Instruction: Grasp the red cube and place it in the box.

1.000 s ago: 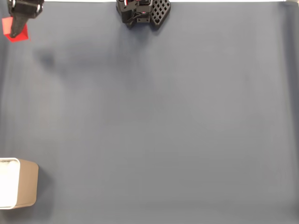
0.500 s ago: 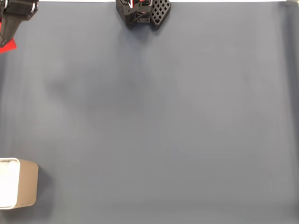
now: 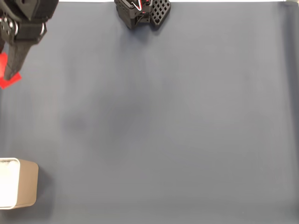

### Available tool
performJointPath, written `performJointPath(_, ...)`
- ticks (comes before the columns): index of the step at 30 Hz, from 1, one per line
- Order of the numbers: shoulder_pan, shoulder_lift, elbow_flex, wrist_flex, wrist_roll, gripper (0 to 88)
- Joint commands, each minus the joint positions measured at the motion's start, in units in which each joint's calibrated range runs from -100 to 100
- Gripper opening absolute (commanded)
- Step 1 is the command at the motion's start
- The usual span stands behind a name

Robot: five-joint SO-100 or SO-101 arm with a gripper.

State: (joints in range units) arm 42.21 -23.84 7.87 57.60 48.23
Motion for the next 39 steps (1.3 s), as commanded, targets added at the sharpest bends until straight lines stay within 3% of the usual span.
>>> performJointPath(1, -2.2, 1.9, -6.5, -0.3, 0.8, 0.0)
performJointPath(39, -9.2, 41.7, -54.2, -1.5, -1.6, 0.0)
